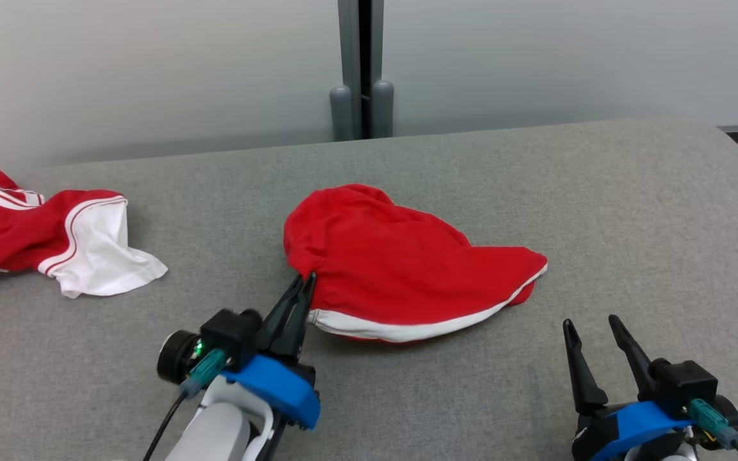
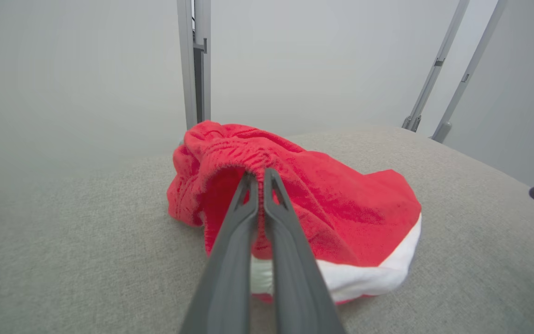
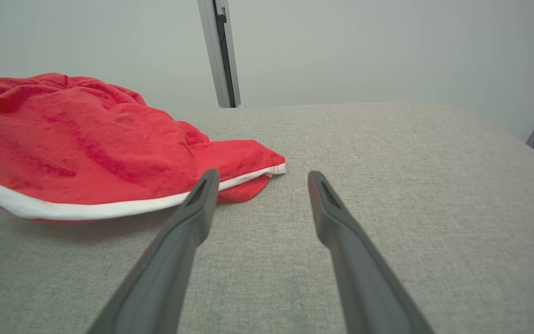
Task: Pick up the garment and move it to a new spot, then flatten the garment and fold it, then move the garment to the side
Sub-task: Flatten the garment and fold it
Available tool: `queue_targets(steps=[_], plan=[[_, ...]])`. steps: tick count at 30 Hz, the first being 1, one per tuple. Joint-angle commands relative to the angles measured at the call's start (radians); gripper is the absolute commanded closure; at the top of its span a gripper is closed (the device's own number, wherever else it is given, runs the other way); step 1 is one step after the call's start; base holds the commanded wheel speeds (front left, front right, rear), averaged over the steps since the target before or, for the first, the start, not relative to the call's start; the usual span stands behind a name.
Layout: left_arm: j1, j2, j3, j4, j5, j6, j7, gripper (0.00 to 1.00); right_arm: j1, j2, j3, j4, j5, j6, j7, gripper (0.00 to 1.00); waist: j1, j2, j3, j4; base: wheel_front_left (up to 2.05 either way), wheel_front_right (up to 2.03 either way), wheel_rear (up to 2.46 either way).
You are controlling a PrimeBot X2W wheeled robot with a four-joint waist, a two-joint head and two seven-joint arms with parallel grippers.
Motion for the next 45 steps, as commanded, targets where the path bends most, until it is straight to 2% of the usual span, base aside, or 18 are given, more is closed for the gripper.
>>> queue_targets(steps=[1,8,12,14,18,22,27,33,34,35,36,41,45], plan=[[0.039,0.013,0.015,-0.038,0.008,0.007,-0.004,1.0,0.01,-0.004,-0.002,0.0,0.0,0.0,-0.003,0.0,-0.0001,-0.0001,-0.004,0.004,0.0,0.0,0.0],[0.215,0.08,0.105,-0.296,0.001,0.056,-0.002,1.0,0.023,-0.004,-0.012,-0.002,0.005,0.0,-0.003,0.0,-0.0001,-0.0001,-0.018,0.012,0.0,0.0,0.0],[0.26,0.12,0.126,-0.32,-0.018,0.069,0.055,1.0,0.022,-0.003,-0.021,-0.003,0.002,0.0,-0.003,0.0,-0.0001,-0.0001,-0.013,0.01,0.0,0.0,0.0],[0.261,0.115,0.131,-0.309,-0.038,0.065,0.07,1.0,0.019,-0.003,-0.02,-0.002,0.002,0.0,-0.003,0.0,-0.0001,-0.0001,-0.01,0.008,0.0,0.0,0.0],[0.205,0.12,0.145,-0.204,-0.065,0.056,0.104,1.0,-0.004,-0.003,-0.018,-0.006,0.005,0.0,-0.004,0.0,-0.0001,-0.0001,0.011,-0.002,0.0,0.0,0.0],[0.129,0.1,0.158,-0.049,-0.096,0.047,0.109,1.0,-0.019,-0.004,-0.016,-0.01,0.004,0.0,-0.003,0.0,-0.0001,-0.0001,0.037,-0.014,0.0,0.0,0.0],[0.024,0.088,0.169,0.112,-0.113,0.037,0.08,1.0,-0.036,-0.004,-0.017,-0.013,-0.002,0.0,-0.003,0.0,-0.0001,-0.0001,0.062,-0.027,0.0,0.0,0.0],[-0.053,0.074,0.163,0.237,-0.106,0.03,0.037,1.0,-0.049,-0.004,-0.034,-0.011,-0.014,0.0,-0.004,0.0,-0.0001,-0.0001,0.071,-0.022,0.0,0.0,0.0],[-0.061,0.07,0.163,0.249,-0.105,0.029,0.028,0.82,-0.051,-0.004,-0.038,-0.01,-0.018,0.0,-0.003,0.0,-0.0001,-0.0001,0.07,-0.019,0.0,0.0,0.0],[-0.067,0.065,0.163,0.256,-0.103,0.027,0.019,0.45,-0.055,-0.004,-0.042,-0.01,-0.02,0.0,-0.003,0.0,-0.0001,-0.0001,0.069,-0.015,0.0,0.0,0.0],[-0.069,0.06,0.161,0.263,-0.1,0.025,0.012,0.0,-0.057,-0.004,-0.046,-0.01,-0.023,0.0,-0.004,0.0,-0.0001,-0.0001,0.067,-0.01,0.0,0.0,0.0],[-0.047,0.048,0.16,0.247,-0.084,0.019,-0.003,0.0,-0.053,-0.004,-0.057,-0.011,-0.03,0.0,-0.003,0.0,-0.0001,-0.0001,0.048,0.016,0.0,0.0,0.0],[0.008,0.038,0.191,0.158,-0.066,0.02,-0.004,0.0,-0.034,-0.004,-0.063,-0.011,-0.032,0.0,-0.003,0.0,-0.0001,-0.0001,0.027,0.038,0.0,0.0,0.0]])
